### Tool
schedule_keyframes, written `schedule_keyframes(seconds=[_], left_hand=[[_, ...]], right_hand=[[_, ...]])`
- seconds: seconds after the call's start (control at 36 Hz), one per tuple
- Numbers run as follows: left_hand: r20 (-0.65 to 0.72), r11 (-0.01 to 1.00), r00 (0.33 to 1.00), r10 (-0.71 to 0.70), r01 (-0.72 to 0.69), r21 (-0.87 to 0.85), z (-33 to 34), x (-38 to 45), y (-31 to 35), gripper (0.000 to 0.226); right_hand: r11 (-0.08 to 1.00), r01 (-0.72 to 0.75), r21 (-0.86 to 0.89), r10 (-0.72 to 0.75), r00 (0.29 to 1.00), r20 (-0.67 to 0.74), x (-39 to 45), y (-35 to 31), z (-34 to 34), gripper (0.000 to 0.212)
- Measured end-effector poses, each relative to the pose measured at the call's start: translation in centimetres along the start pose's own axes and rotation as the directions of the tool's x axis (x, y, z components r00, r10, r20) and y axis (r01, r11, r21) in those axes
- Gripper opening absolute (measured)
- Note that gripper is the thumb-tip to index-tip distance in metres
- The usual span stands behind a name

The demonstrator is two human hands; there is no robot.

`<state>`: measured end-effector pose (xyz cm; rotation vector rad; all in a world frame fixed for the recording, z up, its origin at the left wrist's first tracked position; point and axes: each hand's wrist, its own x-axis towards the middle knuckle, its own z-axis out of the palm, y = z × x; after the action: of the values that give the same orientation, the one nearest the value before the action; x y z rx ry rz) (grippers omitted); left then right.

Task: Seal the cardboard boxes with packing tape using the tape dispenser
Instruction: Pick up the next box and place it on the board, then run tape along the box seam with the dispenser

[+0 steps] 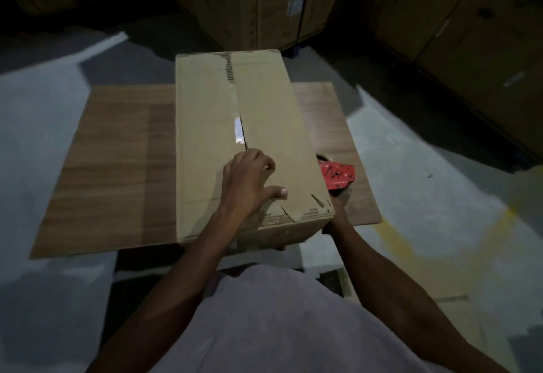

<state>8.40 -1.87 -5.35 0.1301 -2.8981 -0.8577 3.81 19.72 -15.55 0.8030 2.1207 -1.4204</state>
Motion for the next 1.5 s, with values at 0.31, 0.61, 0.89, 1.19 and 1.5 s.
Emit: schedule_keyframes(seconds=[0.31,0.61,0.89,1.19,1.5], left_hand=[[0.132,0.992,0.984,0.119,-0.112,-0.058,1.1,-2.4,0.4,0.064],[0.142,0.992,0.982,0.125,-0.12,-0.038,3.7,-1.4,2.8,0.082],[0.049,0.996,0.999,-0.002,0.007,-0.092,7.2,1.4,8.2,0.064],[0.189,0.392,0.887,-0.421,0.366,-0.844,2.0,2.6,7.9,0.028],[0.698,-0.131,0.716,0.01,0.693,-0.709,-6.3,4.6,0.7,0.092]], right_hand=[[0.966,0.142,-0.217,-0.206,0.929,-0.309,-1.9,4.1,-3.8,0.036],[0.861,0.506,0.046,-0.476,0.836,-0.274,-4.5,2.3,-9.0,0.038],[0.631,0.749,-0.202,-0.764,0.555,-0.329,-7.4,-3.0,-10.5,0.031],[0.554,0.815,0.171,-0.827,0.562,0.0,-10.1,-4.8,-8.3,0.018],[0.526,0.802,0.285,-0.85,0.507,0.141,-10.4,-8.5,-4.2,0.02]])
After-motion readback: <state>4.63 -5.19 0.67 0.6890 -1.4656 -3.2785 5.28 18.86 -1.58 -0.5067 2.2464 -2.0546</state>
